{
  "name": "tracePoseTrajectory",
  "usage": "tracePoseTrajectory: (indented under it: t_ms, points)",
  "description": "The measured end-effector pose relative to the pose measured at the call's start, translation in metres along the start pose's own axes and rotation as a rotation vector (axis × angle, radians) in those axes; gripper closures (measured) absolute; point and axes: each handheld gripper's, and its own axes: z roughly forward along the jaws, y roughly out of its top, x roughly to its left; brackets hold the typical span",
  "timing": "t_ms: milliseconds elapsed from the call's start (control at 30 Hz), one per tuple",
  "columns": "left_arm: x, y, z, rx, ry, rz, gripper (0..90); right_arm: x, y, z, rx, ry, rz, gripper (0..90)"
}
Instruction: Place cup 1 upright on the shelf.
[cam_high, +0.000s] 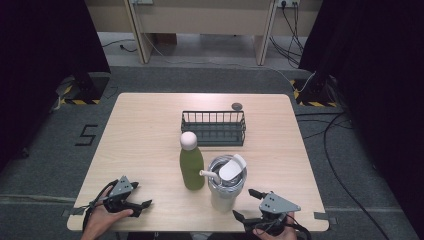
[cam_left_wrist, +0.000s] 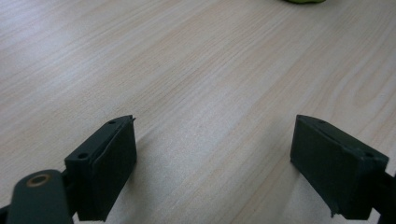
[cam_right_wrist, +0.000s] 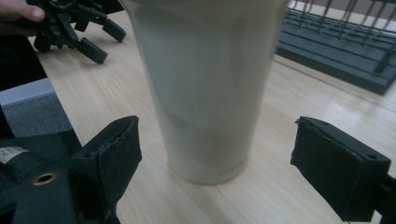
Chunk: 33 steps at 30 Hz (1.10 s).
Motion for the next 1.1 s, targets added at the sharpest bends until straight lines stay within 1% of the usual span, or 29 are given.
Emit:
tracePoseTrajectory:
  t_ms: [67, 100, 200, 300, 367, 433, 567, 633, 700, 733, 800, 867, 933, 1100]
  points:
    - [0.0, 0.0, 0.0, 0.0, 0.0, 0.0, 13.7, 0.002, 0.002, 0.003, -0.011, 0.013, -0.002, 15.4]
    - [0.0, 0.0, 0.0, 0.0, 0.001, 0.0, 13.7, 0.002, 0.004, 0.003, -0.018, 0.012, -0.01, 15.4]
    - [0.0, 0.0, 0.0, 0.0, 0.001, 0.001, 13.7, 0.003, 0.008, 0.005, -0.043, 0.011, -0.008, 15.4]
    - [0.0, 0.0, 0.0, 0.0, 0.001, 0.0, 13.6, 0.004, 0.011, 0.008, -0.049, 0.024, -0.006, 15.3]
    - [0.0, 0.0, 0.0, 0.0, 0.001, 0.0, 13.6, 0.004, 0.012, 0.011, -0.052, 0.023, -0.019, 15.3]
    - [0.0, 0.0, 0.0, 0.0, 0.001, 0.0, 13.6, 0.004, 0.012, 0.013, -0.062, 0.031, -0.006, 15.3]
    - [0.0, 0.0, 0.0, -0.001, 0.002, -0.001, 13.6, 0.003, 0.013, 0.018, -0.081, 0.032, -0.008, 15.2]
    - [0.0, 0.0, 0.0, -0.001, 0.002, -0.001, 13.6, 0.002, 0.014, 0.022, -0.086, 0.04, -0.012, 14.3]
    - [0.0, 0.0, 0.001, -0.002, 0.002, -0.003, 13.6, 0.002, 0.014, 0.026, -0.08, 0.036, -0.008, 14.4]
    - [0.0, 0.0, 0.001, -0.002, 0.002, -0.003, 13.6, 0.001, 0.014, 0.028, -0.077, 0.033, -0.014, 14.7]
    - [0.0, 0.0, 0.001, -0.002, 0.002, -0.003, 13.6, -0.001, 0.014, 0.031, -0.083, 0.036, -0.006, 14.6]
    - [0.0, 0.0, 0.001, -0.002, 0.002, -0.003, 13.6, -0.001, 0.014, 0.035, -0.086, 0.042, -0.001, 13.1]
    - [0.0, 0.0, 0.001, -0.002, 0.002, -0.003, 13.6, -0.002, 0.015, 0.038, -0.098, 0.039, -0.012, 11.7]
    - [0.0, 0.0, 0.001, -0.002, 0.002, -0.003, 13.6, -0.001, 0.016, 0.046, -0.115, 0.044, -0.014, 10.0]
